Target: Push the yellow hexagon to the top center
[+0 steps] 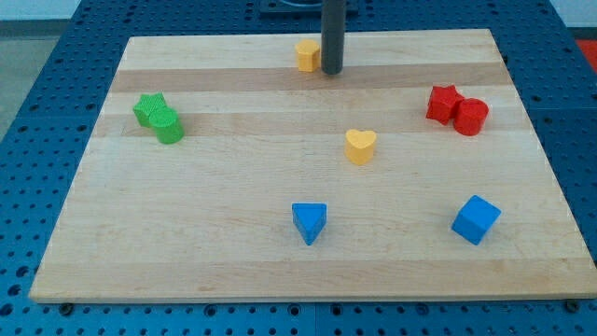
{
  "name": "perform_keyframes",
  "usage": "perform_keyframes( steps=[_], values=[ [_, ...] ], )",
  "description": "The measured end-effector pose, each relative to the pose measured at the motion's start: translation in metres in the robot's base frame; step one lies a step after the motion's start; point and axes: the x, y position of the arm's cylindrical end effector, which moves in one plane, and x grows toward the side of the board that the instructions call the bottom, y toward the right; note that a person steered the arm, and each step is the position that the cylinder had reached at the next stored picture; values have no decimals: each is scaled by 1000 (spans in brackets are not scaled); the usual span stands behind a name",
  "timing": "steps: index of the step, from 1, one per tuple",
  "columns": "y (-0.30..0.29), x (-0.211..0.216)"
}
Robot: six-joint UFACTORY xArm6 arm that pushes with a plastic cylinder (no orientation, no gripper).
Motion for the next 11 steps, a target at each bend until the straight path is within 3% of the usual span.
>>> perform_keyframes(
  steps=[1,5,6,11],
  values=[
    [22,3],
    [-53,53],
    [-52,31],
    [-52,0]
  ],
)
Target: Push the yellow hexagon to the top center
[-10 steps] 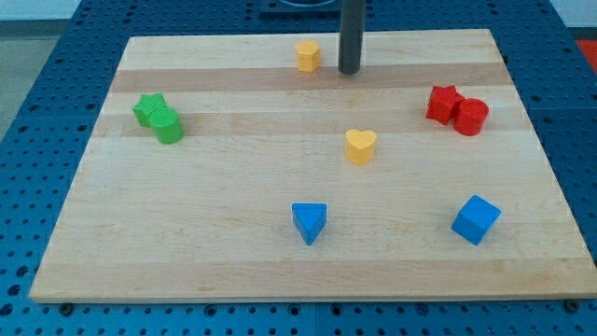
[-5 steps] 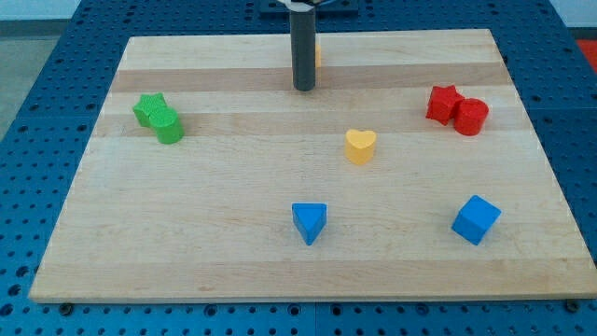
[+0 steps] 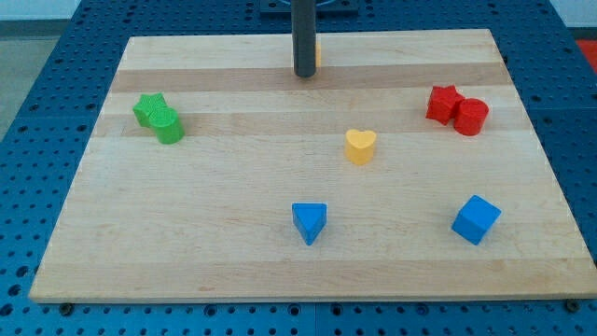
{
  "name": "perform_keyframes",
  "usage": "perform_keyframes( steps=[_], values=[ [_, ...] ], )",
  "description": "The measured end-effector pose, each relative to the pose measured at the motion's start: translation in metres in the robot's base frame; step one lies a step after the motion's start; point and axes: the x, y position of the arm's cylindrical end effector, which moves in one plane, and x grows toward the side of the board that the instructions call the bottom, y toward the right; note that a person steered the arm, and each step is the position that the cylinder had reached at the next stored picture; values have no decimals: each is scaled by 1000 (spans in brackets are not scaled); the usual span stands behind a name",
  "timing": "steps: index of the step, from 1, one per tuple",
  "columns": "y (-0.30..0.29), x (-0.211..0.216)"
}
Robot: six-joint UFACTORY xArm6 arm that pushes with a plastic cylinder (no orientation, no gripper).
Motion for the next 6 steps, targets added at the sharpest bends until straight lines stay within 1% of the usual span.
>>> perform_keyframes(
  steps=[3,4,5,6],
  values=[
    [2,-6],
    [54,28],
    [92,56],
    [108,73]
  ],
)
